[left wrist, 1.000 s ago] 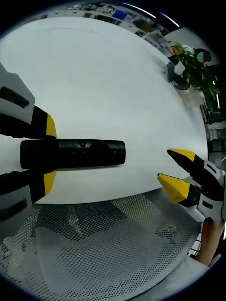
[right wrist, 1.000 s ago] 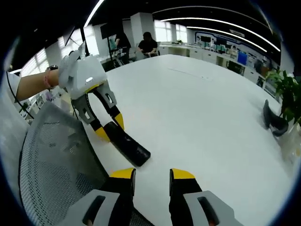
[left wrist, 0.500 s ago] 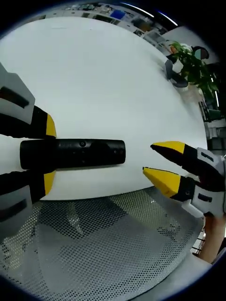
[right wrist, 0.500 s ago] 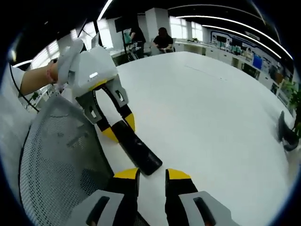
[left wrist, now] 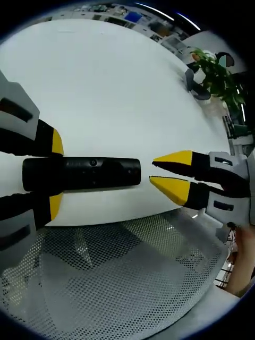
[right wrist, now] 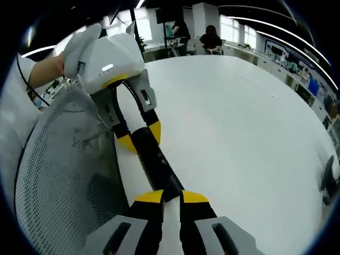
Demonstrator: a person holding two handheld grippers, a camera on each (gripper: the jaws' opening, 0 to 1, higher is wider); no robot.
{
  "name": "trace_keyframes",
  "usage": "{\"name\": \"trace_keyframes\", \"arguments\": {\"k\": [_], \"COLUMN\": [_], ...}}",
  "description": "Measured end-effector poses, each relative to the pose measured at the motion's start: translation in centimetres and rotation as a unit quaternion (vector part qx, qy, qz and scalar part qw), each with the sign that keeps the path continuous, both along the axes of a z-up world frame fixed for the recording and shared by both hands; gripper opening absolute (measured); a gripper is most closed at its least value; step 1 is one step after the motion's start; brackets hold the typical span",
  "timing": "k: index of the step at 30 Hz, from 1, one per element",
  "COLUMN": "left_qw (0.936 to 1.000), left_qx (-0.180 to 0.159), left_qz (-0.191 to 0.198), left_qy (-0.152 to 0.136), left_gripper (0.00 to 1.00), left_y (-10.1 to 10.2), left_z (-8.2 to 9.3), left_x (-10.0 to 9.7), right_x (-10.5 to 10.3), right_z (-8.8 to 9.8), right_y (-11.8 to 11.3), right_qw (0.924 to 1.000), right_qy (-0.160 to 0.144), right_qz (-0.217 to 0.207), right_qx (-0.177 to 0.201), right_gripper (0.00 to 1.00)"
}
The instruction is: Press the specified remote control buttons in sequence, fully releasing each button before pressing the next.
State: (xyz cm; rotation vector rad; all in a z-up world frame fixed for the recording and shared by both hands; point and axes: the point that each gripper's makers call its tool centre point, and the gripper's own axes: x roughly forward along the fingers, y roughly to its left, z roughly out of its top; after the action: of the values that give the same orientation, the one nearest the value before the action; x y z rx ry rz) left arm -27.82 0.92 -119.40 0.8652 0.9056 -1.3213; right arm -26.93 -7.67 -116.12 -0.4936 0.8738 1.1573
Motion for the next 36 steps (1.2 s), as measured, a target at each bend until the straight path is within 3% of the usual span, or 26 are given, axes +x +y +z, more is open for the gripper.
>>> {"name": "trace_keyframes", "arguments": {"k": [9,17,28,33,36], "left_qw": [0.9999,0.9997,0.9993,0.9991,0.9990], "left_qx": [-0.006,-0.005,-0.007,-0.008,-0.008], "left_qz": [-0.011,-0.026,-0.036,-0.042,-0.044], "left_qy": [-0.001,0.000,0.004,0.003,0.005], "left_gripper": [0.24,0.24,0.24,0.24,0.24], "left_y": [0.0,-0.1,-0.1,-0.1,-0.1], "left_z": [0.0,0.0,0.0,0.0,0.0], "left_x": [0.0,0.0,-0.1,-0.1,-0.1], "right_x": [-0.4,-0.6,-0.8,-0.8,-0.7], "right_z": [-0.8,-1.4,-2.0,-2.1,-2.2], "right_y": [0.1,0.6,0.8,0.8,0.9], "right_qw": [0.9982,0.9932,0.9876,0.9792,0.9793], "right_qy": [-0.016,-0.026,-0.029,-0.043,-0.025], "right_qz": [0.052,0.100,0.131,0.157,0.146], "right_qx": [-0.027,-0.055,-0.082,-0.122,-0.138], "right_gripper": [0.00,0.00,0.00,0.00,0.00]}}
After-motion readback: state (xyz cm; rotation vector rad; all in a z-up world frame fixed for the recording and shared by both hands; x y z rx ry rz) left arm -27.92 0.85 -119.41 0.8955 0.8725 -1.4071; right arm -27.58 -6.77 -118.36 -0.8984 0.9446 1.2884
